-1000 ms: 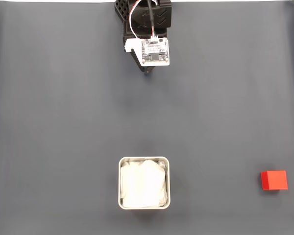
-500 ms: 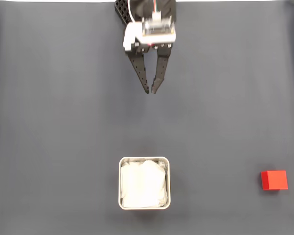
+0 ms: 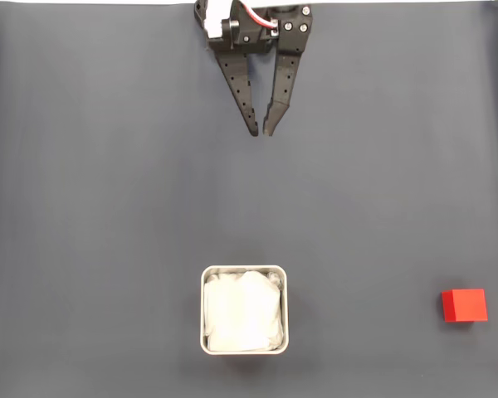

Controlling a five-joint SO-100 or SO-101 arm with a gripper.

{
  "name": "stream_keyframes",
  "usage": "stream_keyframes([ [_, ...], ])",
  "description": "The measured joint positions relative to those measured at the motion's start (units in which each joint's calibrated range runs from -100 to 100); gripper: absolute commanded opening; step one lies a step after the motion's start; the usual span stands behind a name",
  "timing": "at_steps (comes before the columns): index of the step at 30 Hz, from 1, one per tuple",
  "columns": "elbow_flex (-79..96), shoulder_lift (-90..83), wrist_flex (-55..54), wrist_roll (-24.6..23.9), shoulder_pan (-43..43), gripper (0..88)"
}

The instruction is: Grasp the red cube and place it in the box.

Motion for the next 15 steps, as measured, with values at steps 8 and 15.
stream_keyframes([
  [8, -3.25, 4.08, 2.07, 0.29, 0.15, 0.0],
  [15, -3.25, 5.56, 2.07, 0.39, 0.15, 0.0],
])
